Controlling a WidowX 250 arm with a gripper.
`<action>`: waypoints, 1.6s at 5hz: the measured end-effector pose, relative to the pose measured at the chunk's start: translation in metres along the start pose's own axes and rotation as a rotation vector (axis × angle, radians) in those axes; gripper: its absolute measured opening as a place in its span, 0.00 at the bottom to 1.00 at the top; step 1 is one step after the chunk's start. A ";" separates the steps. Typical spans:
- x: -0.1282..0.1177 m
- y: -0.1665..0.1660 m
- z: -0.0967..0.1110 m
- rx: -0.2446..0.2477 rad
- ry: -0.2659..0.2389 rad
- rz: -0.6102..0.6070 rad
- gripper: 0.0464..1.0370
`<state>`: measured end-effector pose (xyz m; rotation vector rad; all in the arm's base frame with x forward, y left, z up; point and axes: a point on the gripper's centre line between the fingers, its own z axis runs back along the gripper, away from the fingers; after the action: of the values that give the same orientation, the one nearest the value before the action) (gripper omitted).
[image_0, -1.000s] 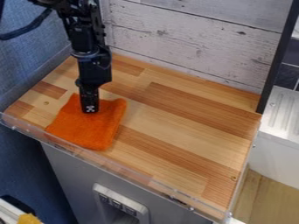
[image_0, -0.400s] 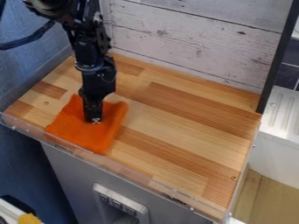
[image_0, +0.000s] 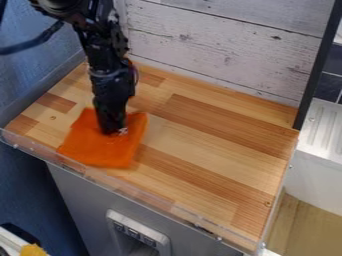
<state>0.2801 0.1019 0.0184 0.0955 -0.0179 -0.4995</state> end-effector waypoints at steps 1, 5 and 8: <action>0.009 0.006 0.008 -0.001 -0.028 0.129 0.02; 0.034 0.034 0.017 -0.121 -0.013 0.471 0.02; 0.048 0.023 0.020 -0.120 0.025 0.535 0.04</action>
<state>0.3328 0.0973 0.0403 -0.0225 0.0111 0.0354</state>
